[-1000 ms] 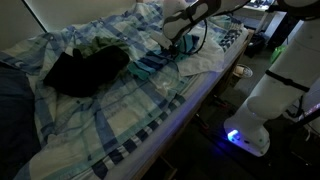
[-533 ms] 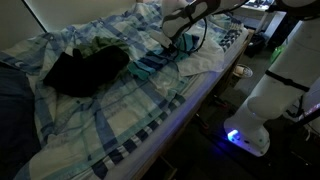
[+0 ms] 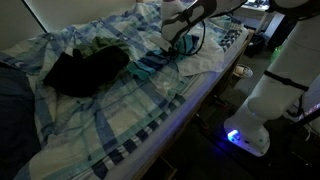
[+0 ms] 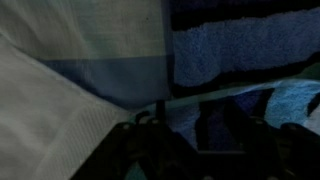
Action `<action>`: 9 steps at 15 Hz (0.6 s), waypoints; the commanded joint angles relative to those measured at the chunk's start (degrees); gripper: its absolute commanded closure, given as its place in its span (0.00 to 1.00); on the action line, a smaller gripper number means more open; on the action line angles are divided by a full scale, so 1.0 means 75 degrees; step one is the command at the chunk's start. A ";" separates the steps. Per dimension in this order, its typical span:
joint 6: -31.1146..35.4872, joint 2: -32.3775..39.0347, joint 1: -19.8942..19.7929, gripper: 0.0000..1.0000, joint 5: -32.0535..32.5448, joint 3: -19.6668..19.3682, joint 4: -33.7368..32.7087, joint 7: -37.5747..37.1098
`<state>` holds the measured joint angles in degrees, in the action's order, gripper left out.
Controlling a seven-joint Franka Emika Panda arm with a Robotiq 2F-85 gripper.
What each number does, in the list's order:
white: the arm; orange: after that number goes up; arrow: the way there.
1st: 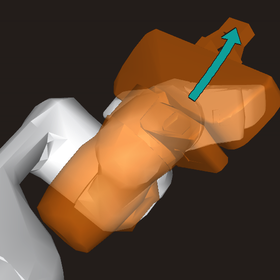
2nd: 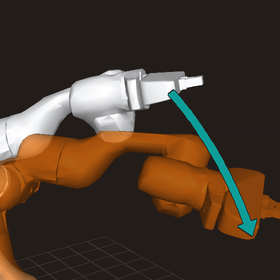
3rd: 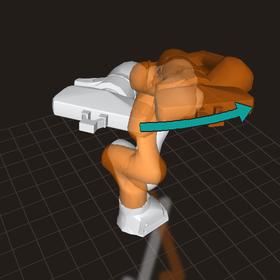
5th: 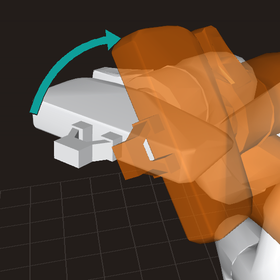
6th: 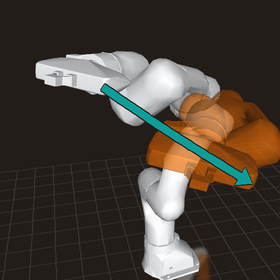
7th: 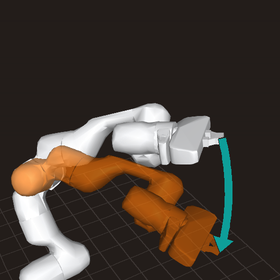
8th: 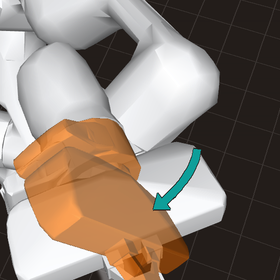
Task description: Unfold the blue towel.
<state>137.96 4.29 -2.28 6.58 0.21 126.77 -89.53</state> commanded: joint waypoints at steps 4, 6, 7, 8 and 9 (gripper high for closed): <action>-0.0709 0.0081 0.0139 0.35 0.0124 -0.0184 -0.0547 -0.0101; -0.0894 0.0078 0.0134 0.42 0.0142 -0.0199 -0.0709 -0.0090; -0.1035 0.0093 0.0142 0.51 0.0134 -0.0196 -0.0855 -0.0099; -0.1140 0.0105 0.0145 0.58 0.0125 -0.0196 -0.0963 -0.0099; -0.1194 0.0112 0.0138 0.66 0.0129 -0.0200 -0.1008 -0.0080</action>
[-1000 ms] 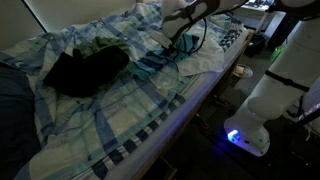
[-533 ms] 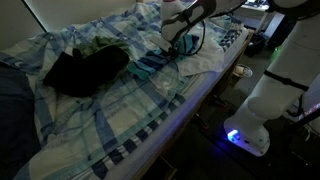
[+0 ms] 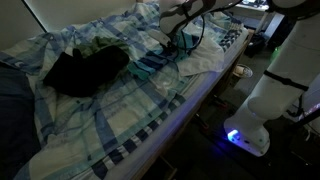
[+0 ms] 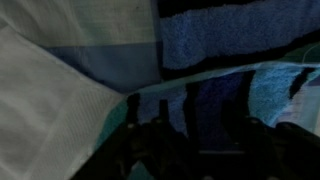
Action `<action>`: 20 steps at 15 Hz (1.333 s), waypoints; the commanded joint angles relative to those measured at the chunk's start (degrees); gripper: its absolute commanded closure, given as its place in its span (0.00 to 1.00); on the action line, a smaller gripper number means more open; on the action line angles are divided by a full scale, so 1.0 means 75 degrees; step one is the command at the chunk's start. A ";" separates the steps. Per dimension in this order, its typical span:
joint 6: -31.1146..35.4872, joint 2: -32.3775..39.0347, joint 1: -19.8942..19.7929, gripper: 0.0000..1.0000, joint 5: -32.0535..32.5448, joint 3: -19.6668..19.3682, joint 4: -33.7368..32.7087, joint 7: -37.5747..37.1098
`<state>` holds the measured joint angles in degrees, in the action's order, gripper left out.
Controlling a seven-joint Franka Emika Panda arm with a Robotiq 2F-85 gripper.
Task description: Unfold the blue towel.
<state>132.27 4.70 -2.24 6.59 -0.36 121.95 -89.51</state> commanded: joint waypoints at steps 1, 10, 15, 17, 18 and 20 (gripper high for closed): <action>-0.0520 0.0068 0.0136 0.74 0.0102 -0.0115 -0.0449 -0.0062; -0.0090 0.0181 0.0220 0.08 -0.0050 -0.0084 0.0011 0.0529; -0.0227 0.0285 0.0280 0.00 -0.0021 -0.0113 -0.0072 0.0456; -0.0227 0.0286 0.0280 0.00 -0.0021 -0.0114 -0.0074 0.0456; -0.0227 0.0286 0.0280 0.00 -0.0021 -0.0114 -0.0074 0.0456; -0.0215 0.0268 0.0283 0.00 -0.0056 -0.0106 -0.0061 0.0450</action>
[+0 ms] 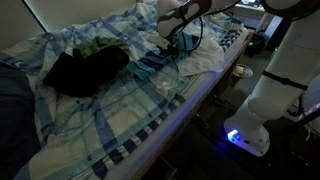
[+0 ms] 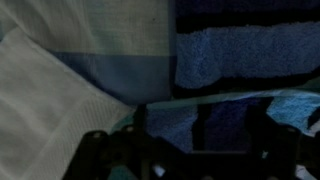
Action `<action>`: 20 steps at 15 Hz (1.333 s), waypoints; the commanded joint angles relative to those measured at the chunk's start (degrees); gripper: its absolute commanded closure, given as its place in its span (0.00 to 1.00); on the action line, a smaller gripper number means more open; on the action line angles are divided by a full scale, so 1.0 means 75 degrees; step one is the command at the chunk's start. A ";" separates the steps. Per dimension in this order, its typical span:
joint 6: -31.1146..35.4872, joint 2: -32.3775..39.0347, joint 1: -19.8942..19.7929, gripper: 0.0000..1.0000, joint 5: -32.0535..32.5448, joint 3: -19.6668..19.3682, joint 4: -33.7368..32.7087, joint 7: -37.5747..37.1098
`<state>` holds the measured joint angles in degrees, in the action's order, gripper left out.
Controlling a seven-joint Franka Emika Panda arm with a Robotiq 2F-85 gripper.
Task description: Unfold the blue towel.
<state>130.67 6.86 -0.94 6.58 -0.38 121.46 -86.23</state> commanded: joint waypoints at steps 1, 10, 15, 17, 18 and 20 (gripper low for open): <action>-0.0012 0.0009 0.0112 0.00 -0.0045 -0.0114 0.0013 -0.0067; -0.0054 0.0298 0.0120 0.00 -0.0084 -0.0209 -0.0024 -0.0417; 0.0028 0.0492 0.0088 0.27 -0.0151 -0.0334 -0.0075 -0.0486; 0.0037 0.0535 0.0080 0.44 -0.0206 -0.0379 -0.0100 -0.0468; 0.0045 0.0543 0.0078 0.51 -0.0225 -0.0400 -0.0110 -0.0471; 0.0049 0.0535 0.0072 0.66 -0.0267 -0.0431 -0.0130 -0.0464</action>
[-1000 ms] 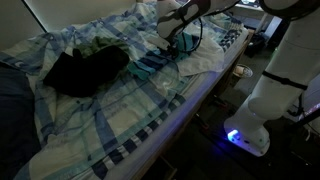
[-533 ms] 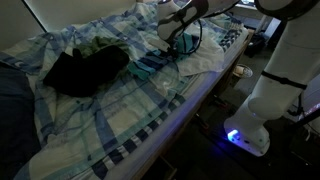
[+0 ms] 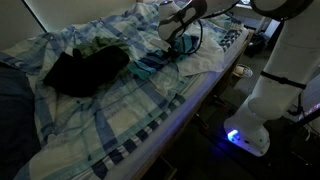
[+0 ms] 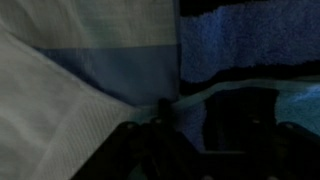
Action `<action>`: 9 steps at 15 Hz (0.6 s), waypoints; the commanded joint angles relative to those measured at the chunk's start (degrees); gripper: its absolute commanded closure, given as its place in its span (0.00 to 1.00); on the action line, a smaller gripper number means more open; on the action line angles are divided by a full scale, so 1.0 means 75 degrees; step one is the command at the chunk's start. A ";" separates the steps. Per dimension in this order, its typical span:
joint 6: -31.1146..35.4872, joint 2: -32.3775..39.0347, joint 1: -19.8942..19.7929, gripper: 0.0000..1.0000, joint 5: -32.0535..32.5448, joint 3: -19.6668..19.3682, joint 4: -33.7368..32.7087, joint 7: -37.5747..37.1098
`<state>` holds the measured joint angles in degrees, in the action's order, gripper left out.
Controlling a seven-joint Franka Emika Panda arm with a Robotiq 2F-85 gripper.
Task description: Unfold the blue towel.
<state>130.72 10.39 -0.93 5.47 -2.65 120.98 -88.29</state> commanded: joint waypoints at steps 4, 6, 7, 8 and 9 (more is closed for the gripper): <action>-0.0009 -0.0051 0.0096 0.96 -0.0044 -0.0161 -0.0118 -0.0203; -0.0064 -0.0141 0.0122 0.99 0.0019 -0.0153 -0.0144 -0.0205; -0.0094 -0.0159 0.0135 0.97 0.0074 -0.0156 -0.0167 -0.0226; -0.0132 -0.0160 0.0137 0.66 0.0080 -0.0153 -0.0207 -0.0224; -0.0169 -0.0142 0.0136 0.67 0.0087 -0.0153 -0.0234 -0.0215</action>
<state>130.78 10.11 -0.84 5.49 -3.05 119.80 -88.30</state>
